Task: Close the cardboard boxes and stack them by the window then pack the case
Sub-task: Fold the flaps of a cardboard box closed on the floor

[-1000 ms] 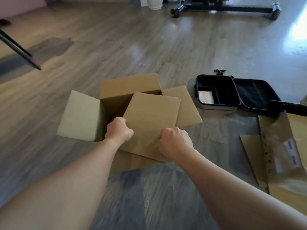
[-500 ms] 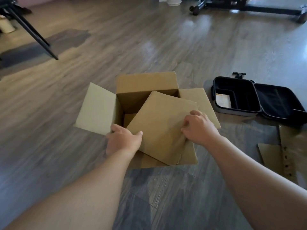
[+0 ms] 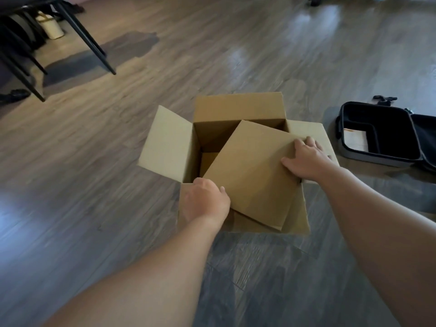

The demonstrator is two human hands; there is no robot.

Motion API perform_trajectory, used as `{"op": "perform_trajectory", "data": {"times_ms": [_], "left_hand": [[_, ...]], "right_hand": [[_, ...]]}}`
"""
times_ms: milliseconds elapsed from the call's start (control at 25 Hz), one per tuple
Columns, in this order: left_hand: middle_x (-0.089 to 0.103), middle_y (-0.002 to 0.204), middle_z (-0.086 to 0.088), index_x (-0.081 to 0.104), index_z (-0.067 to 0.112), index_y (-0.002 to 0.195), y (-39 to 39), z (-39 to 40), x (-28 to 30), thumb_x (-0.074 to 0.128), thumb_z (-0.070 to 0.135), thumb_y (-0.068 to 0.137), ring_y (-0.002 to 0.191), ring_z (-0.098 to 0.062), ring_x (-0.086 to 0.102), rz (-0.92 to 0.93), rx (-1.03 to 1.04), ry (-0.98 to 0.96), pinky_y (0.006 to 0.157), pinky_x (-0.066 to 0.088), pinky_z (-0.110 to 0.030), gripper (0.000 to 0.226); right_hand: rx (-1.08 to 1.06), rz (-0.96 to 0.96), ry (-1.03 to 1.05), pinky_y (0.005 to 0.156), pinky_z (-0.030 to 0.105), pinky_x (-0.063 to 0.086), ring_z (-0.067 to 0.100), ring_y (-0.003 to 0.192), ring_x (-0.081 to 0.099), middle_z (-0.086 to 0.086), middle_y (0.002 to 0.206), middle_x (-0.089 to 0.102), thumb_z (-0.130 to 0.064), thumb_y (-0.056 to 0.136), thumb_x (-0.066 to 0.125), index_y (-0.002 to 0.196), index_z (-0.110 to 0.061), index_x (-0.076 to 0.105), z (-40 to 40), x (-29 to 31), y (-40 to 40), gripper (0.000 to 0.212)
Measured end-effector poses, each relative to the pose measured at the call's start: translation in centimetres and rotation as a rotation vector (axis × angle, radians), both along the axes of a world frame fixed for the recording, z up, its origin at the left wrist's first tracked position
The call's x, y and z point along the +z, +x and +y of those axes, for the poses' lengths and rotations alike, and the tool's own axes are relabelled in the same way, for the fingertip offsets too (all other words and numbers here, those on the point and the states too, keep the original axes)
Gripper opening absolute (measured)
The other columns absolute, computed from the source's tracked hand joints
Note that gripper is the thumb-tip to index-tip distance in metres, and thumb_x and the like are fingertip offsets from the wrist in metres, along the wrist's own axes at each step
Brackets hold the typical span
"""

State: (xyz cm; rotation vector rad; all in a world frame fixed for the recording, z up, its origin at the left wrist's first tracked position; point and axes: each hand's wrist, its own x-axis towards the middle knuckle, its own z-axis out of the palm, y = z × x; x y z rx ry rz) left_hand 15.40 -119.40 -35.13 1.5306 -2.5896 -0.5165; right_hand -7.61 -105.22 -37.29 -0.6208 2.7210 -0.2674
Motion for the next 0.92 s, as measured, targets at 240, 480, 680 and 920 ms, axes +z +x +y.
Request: {"op": "perform_trajectory", "data": {"times_ms": [240, 480, 680, 920], "left_hand": [[0.063, 0.099, -0.011, 0.057, 0.01, 0.102, -1.5, -1.7, -0.4, 0.065, 0.027, 0.088, 0.074, -0.021, 0.058, 0.053, 0.052, 0.114, 0.049, 0.042, -0.026, 0.024], [0.058, 0.078, -0.001, 0.061, 0.004, 0.081, -3.5, -6.3, 1.3, 0.066, 0.011, 0.075, 0.069, -0.019, 0.056, 0.391, 0.095, 0.299, 0.051, 0.042, -0.022, 0.011], [0.061, 0.128, -0.003, 0.064, 0.012, 0.13, -3.0, -10.2, 1.8, 0.078, 0.018, 0.08, 0.119, -0.02, 0.056, 0.526, -0.068, 0.48, 0.096, 0.047, -0.034, 0.052], [0.024, 0.162, -0.009, 0.048, 0.018, 0.145, -3.2, -8.6, 0.7, 0.08, 0.047, 0.077, 0.148, -0.029, 0.026, 0.104, -0.392, 0.222, 0.117, 0.028, -0.045, 0.081]], "right_hand": [[-0.018, 0.053, -0.014, 0.1, 0.052, 0.037, 0.039, 0.129, 0.038, 0.013, 0.136, 0.048, -0.089, 0.056, 0.044, 0.14, -0.022, 0.04, 2.3, 0.6, 0.0, 0.107], [0.059, 0.215, 0.043, 0.095, 0.045, 0.04, 0.037, 0.112, 0.047, 0.017, 0.116, 0.058, -0.083, 0.078, 0.04, 0.121, -0.018, 0.053, 3.1, 0.3, 3.3, 0.079], [0.163, 0.145, -0.023, 0.085, 0.043, 0.049, 0.03, 0.114, 0.047, 0.007, 0.117, 0.054, -0.077, 0.078, 0.054, 0.122, -0.021, 0.055, 3.6, 0.9, 5.8, 0.071], [0.093, 0.195, -0.053, 0.074, 0.037, 0.051, 0.024, 0.096, 0.055, -0.001, 0.09, 0.055, -0.068, 0.082, 0.063, 0.072, -0.022, 0.056, 3.1, 0.8, 6.6, 0.047]]}}
